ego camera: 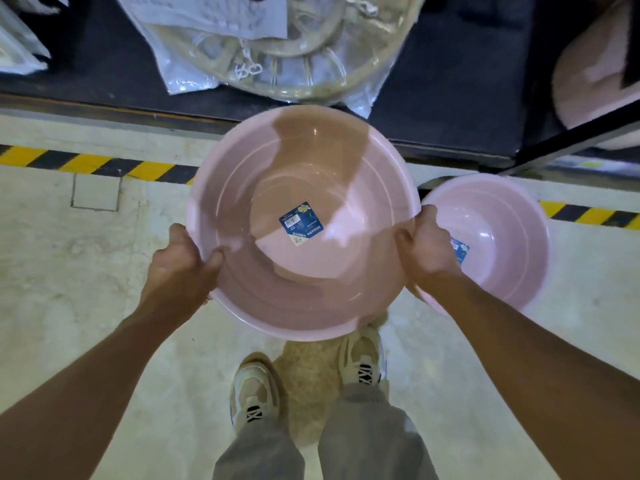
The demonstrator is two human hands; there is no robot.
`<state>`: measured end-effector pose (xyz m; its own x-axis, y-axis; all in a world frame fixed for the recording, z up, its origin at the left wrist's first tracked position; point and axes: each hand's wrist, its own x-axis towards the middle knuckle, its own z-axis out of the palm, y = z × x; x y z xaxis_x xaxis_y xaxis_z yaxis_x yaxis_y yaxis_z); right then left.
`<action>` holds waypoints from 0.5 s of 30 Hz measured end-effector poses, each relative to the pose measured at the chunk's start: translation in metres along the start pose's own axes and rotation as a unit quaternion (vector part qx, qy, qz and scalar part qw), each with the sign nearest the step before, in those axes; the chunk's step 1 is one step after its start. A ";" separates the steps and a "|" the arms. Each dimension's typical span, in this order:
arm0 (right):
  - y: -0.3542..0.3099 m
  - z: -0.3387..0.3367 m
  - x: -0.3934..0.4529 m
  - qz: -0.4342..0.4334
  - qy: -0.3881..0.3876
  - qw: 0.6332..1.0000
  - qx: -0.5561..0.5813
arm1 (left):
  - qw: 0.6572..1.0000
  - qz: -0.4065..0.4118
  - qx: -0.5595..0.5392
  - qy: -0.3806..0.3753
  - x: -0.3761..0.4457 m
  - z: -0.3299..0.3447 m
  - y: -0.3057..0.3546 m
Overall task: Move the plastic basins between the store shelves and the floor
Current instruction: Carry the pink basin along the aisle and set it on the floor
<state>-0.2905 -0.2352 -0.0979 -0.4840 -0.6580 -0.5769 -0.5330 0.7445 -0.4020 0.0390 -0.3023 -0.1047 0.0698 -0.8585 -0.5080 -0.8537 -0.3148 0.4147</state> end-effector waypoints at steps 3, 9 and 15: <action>0.010 -0.045 -0.013 0.014 0.035 0.999 0.028 | 0.998 0.055 0.008 -0.013 -0.012 -0.017 0.045; 0.074 -0.123 -0.041 0.063 0.114 0.990 0.058 | 0.989 0.130 0.032 -0.066 -0.031 0.002 0.143; 0.172 -0.175 -0.065 0.159 0.171 0.969 0.077 | 0.964 0.224 0.084 -0.114 -0.052 0.078 0.240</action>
<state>-0.4723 -0.0840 -0.0054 -0.8226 -0.3720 -0.4300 -0.2226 0.9066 -0.3586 -0.2098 -0.3018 -0.0378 -0.4244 -0.7760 -0.4665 -0.8449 0.1542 0.5122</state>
